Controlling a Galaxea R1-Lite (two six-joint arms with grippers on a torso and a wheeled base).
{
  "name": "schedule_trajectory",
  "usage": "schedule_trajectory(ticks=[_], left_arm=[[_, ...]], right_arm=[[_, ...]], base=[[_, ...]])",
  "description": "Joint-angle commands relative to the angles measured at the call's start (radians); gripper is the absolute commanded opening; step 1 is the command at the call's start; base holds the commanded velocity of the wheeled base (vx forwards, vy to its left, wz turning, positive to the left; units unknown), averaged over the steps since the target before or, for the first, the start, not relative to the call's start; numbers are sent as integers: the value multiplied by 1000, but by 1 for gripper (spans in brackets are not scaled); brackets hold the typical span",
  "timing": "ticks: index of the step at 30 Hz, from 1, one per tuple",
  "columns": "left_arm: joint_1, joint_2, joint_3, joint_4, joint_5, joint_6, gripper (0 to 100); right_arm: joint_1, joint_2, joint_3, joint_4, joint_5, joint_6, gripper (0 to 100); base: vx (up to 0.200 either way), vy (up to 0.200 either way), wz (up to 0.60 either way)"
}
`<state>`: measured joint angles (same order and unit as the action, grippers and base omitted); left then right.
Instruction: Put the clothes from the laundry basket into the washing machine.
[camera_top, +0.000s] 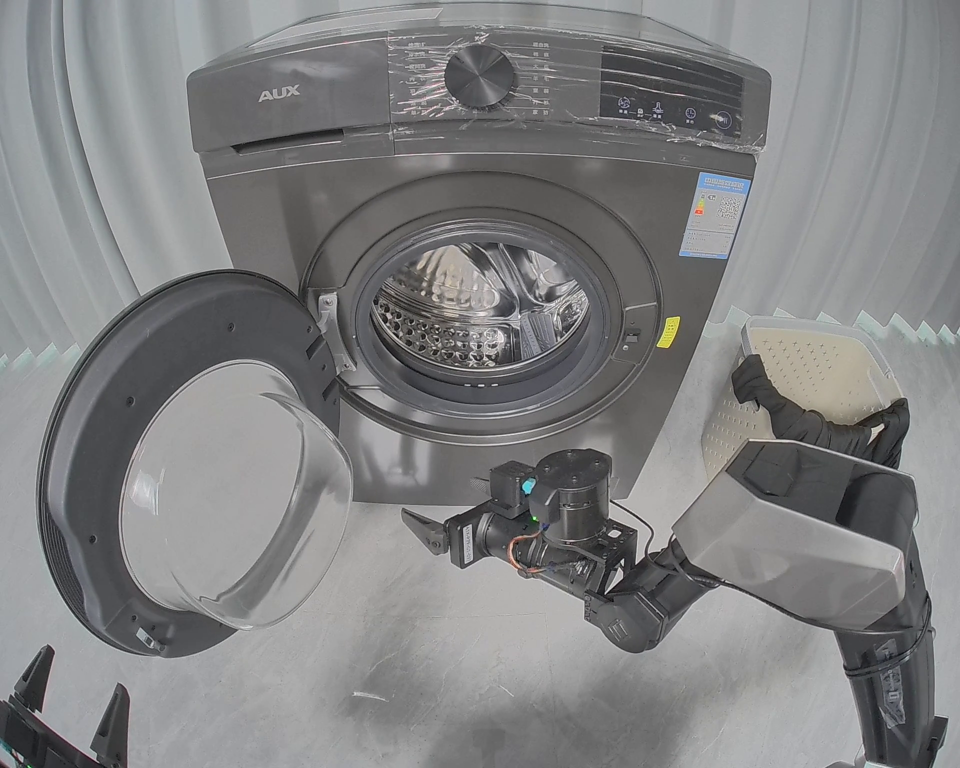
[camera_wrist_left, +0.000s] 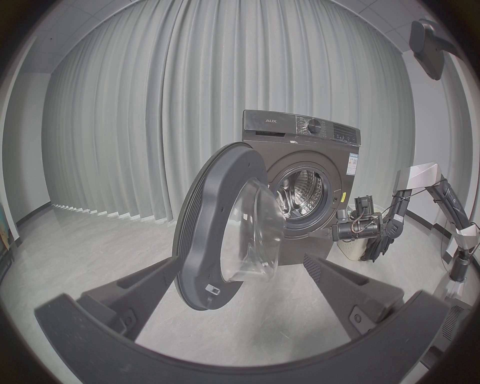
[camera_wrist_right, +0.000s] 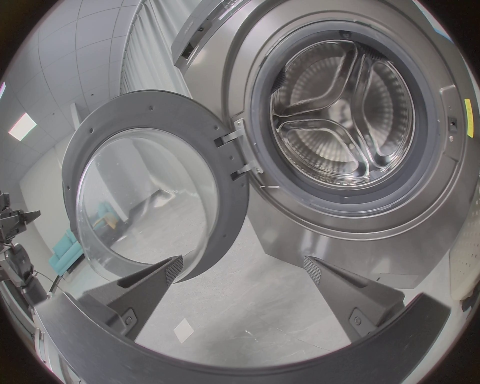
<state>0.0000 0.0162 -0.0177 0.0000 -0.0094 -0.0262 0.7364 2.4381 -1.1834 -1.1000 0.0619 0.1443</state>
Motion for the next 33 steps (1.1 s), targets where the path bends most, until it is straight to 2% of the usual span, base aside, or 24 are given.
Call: schedule_trajectory(ticks=[1, 3, 5, 6, 7, 11, 15, 17, 18, 21, 22, 24, 26, 30, 33], left_arm=[[0, -16, 16, 0, 0, -1, 100], [0, -16, 16, 0, 0, -3, 100], [0, -16, 16, 0, 0, -5, 100], [0, -16, 16, 0, 0, -5, 100], [0, -16, 16, 0, 0, -6, 100], [0, -16, 16, 0, 0, -6, 100], [0, -16, 16, 0, 0, -6, 100], [0, -16, 16, 0, 0, -6, 100], [0, -16, 16, 0, 0, -6, 100], [0, -16, 16, 0, 0, -6, 100], [0, -16, 16, 0, 0, -5, 100], [0, -16, 16, 0, 0, -5, 100], [0, -16, 16, 0, 0, -6, 100], [0, -16, 16, 0, 0, -6, 100], [0, -16, 16, 0, 0, -5, 100]], right_arm=[[-18, -30, 21, -1, -25, -5, 100], [-40, -80, 77, -4, -40, -8, 100], [-75, -183, 174, -38, -42, -17, 100], [-80, -188, 180, -41, -42, -17, 100], [-120, -275, 268, -80, -40, -28, 100], [-212, -519, 498, -110, -25, -58, 100], [-258, -703, 689, -115, -20, -95, 100], [-258, -703, 689, -115, -20, -95, 100], [-287, -863, 823, -113, -19, -137, 100], [-307, -981, 890, -100, -20, -146, 100], [-353, -1079, 958, -97, -19, -161, 100], [-416, -1163, 1019, -90, -10, -195, 100], [-480, -1254, 1078, -77, 24, -215, 100], [-554, -1406, 1147, -20, 36, -215, 100], [-614, -1619, 1167, 144, 35, -212, 100]], base=[[0, 0, 0], [0, 0, 0], [0, 0, 0], [0, 0, 0], [0, 0, 0], [0, 0, 0], [0, 0, 0], [0, 0, 0], [0, 0, 0], [0, 0, 0], [0, 0, 0], [0, 0, 0], [0, 0, 0], [0, 0, 0], [0, 0, 0]])
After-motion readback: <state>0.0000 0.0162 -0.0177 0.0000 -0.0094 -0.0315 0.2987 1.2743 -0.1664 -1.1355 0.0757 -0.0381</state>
